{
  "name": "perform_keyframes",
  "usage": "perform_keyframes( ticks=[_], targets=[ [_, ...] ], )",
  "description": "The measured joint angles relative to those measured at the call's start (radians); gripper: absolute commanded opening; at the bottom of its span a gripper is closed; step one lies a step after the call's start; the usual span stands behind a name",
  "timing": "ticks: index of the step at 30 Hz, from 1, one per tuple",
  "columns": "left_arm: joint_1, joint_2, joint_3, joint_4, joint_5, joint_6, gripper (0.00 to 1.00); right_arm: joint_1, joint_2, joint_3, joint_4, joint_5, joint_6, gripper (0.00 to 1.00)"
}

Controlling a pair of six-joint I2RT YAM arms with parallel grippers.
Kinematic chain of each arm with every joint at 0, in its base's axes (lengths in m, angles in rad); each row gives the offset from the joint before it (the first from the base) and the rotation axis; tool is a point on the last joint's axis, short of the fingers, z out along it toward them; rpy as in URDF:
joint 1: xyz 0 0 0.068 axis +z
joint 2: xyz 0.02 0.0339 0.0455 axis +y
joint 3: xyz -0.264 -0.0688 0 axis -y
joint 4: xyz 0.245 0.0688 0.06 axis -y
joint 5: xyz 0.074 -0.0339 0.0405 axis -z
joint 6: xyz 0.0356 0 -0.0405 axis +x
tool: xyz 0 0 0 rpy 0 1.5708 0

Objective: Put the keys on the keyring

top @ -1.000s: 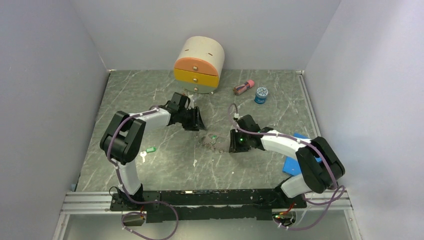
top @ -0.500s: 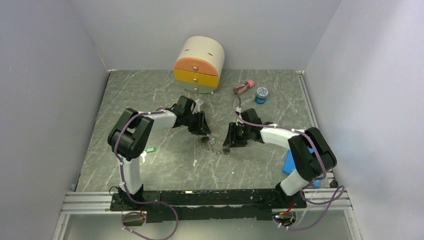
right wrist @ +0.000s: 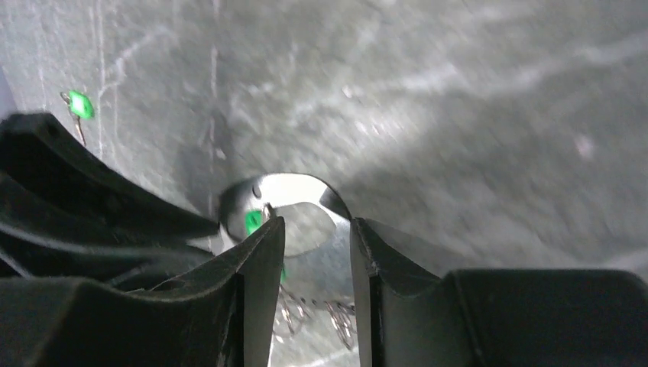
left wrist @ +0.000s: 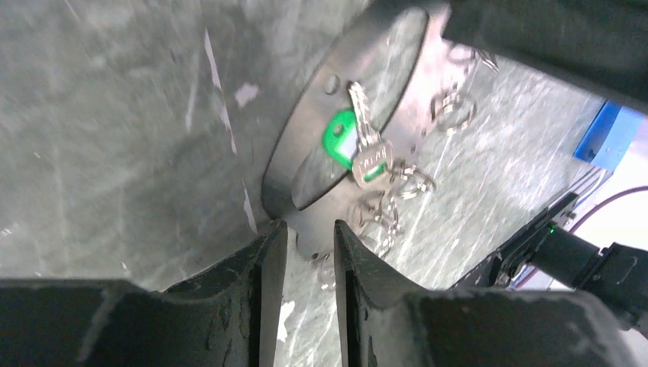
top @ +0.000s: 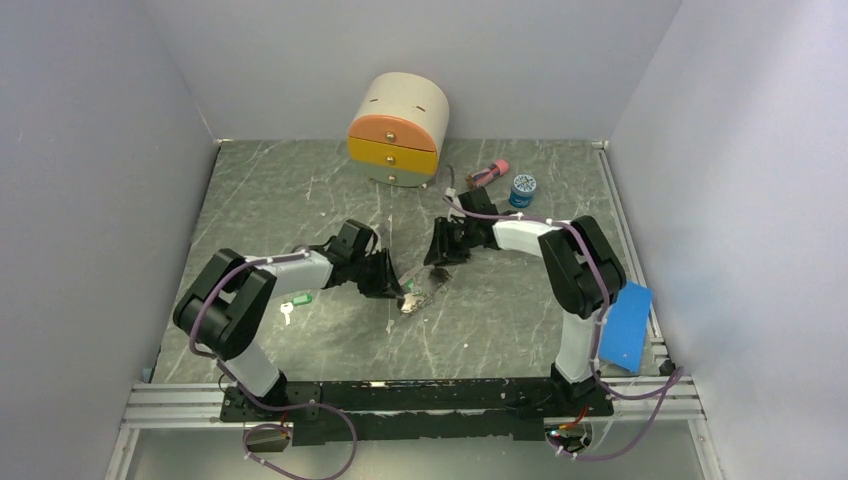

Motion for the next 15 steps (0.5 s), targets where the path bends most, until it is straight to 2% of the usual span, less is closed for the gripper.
perform_keyframes(
  ticks=[7, 11, 15],
  targets=[
    [-0.066, -0.035, -0.033, -0.011, -0.002, -0.029, 0.42, 0.059, 0.105, 0.154, -0.014, -0.015, -0.048, 0.45],
    [-0.1, -0.058, -0.033, -0.022, -0.039, -0.021, 0.53, 0.067, 0.09, 0.161, -0.048, -0.016, -0.066, 0.57],
    [-0.087, -0.118, -0.032, -0.072, -0.097, 0.017, 0.63, 0.047, 0.008, 0.136, -0.083, 0.007, -0.079, 0.68]
  ],
)
